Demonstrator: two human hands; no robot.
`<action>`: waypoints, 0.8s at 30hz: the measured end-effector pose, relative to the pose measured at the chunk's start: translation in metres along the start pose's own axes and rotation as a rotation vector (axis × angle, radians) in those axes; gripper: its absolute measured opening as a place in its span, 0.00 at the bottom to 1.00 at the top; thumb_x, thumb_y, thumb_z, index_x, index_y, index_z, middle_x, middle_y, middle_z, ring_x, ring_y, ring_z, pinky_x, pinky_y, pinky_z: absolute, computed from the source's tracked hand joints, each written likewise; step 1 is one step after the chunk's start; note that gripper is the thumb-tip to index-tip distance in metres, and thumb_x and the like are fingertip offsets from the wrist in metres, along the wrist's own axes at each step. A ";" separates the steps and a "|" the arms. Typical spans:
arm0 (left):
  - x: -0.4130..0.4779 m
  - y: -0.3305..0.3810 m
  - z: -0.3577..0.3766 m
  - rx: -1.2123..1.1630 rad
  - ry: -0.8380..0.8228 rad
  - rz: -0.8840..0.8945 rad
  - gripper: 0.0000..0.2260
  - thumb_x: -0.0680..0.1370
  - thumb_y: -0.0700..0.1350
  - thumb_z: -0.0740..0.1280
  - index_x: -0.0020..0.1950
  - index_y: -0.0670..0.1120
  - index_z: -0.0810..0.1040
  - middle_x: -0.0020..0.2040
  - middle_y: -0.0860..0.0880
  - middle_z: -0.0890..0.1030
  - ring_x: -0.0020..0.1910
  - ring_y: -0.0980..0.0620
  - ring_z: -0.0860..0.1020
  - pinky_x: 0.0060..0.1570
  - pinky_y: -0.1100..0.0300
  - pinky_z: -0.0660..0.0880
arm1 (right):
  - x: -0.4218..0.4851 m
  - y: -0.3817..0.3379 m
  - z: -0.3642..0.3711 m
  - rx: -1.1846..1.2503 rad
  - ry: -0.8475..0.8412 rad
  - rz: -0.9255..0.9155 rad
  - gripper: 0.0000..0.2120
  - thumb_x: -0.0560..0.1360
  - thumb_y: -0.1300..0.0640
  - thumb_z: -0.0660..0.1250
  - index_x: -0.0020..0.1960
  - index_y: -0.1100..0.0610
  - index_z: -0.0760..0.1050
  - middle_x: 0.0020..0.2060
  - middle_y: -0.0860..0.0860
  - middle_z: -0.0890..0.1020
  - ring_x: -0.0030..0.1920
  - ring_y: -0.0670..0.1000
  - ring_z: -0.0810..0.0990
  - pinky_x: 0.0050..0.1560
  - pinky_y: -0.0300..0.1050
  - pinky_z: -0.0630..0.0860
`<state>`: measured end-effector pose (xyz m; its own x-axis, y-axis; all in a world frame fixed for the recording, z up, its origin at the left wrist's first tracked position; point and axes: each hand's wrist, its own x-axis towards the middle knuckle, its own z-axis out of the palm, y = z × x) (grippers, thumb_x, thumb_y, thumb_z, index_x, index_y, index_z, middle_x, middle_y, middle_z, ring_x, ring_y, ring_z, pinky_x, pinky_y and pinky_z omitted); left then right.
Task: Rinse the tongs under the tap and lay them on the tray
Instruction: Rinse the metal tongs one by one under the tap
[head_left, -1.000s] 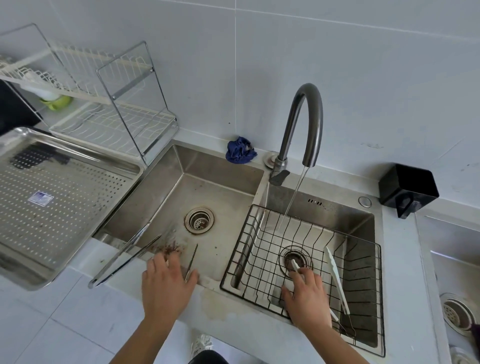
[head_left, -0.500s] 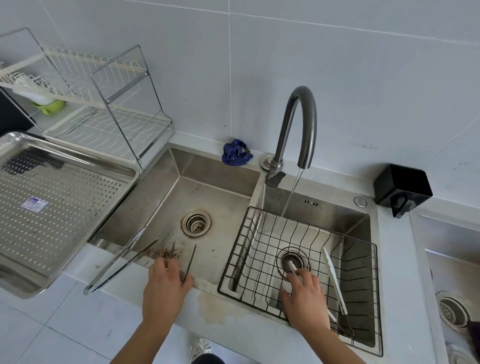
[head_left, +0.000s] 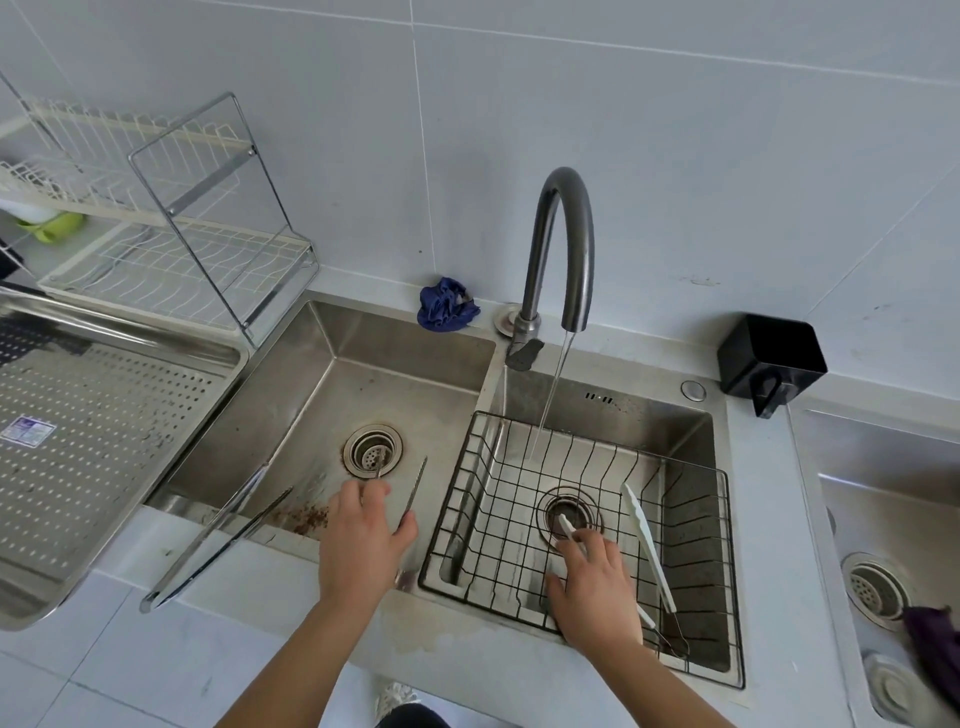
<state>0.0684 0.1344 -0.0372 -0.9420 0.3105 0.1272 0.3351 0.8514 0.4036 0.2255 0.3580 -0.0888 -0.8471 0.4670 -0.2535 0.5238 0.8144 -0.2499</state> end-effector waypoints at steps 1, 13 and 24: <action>0.002 0.004 0.001 -0.036 0.021 -0.018 0.18 0.69 0.43 0.79 0.53 0.38 0.79 0.47 0.40 0.77 0.45 0.40 0.77 0.32 0.52 0.76 | 0.000 0.000 0.000 0.003 0.005 0.000 0.22 0.80 0.46 0.61 0.72 0.49 0.72 0.71 0.49 0.70 0.71 0.53 0.66 0.68 0.50 0.71; 0.019 0.062 0.002 -0.305 0.040 0.006 0.20 0.72 0.50 0.77 0.58 0.46 0.74 0.54 0.50 0.74 0.38 0.57 0.77 0.31 0.62 0.74 | 0.015 -0.007 -0.011 0.185 0.021 0.027 0.21 0.80 0.41 0.63 0.70 0.48 0.74 0.64 0.45 0.77 0.67 0.50 0.70 0.65 0.46 0.72; 0.023 0.103 0.010 -0.220 0.150 0.374 0.30 0.64 0.46 0.83 0.60 0.46 0.72 0.56 0.48 0.72 0.43 0.50 0.79 0.33 0.63 0.77 | 0.060 -0.073 -0.099 1.350 -0.021 0.116 0.08 0.81 0.55 0.68 0.52 0.60 0.82 0.42 0.56 0.87 0.30 0.50 0.76 0.27 0.42 0.72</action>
<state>0.0811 0.2341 -0.0019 -0.7545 0.5008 0.4242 0.6563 0.5776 0.4855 0.1275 0.3610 0.0061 -0.7971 0.4940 -0.3472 0.2811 -0.2053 -0.9375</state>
